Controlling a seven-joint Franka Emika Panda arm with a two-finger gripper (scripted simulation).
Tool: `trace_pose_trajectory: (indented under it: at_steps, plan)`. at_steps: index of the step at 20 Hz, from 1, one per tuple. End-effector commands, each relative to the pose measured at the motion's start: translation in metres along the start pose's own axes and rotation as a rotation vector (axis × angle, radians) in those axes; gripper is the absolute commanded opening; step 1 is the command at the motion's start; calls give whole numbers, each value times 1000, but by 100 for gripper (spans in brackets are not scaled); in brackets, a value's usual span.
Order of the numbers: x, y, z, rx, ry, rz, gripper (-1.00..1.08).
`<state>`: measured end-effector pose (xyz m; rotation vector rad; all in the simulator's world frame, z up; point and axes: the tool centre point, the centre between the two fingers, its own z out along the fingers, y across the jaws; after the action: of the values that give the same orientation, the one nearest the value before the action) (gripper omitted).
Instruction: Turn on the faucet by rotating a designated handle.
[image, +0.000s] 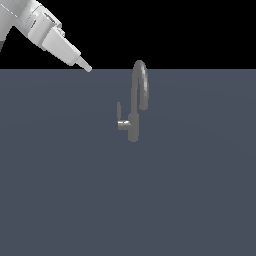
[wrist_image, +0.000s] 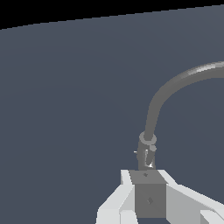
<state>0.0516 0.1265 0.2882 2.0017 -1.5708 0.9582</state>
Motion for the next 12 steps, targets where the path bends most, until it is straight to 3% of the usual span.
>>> trace_pose_trajectory:
  at_steps: [1,7,12]
  plan:
    - [-10,-1,41,-40,-5,32,-100]
    - [-24,6,114,-115,-15,92,-100]
    - [-30,12,148,-151,-21,121,-100]
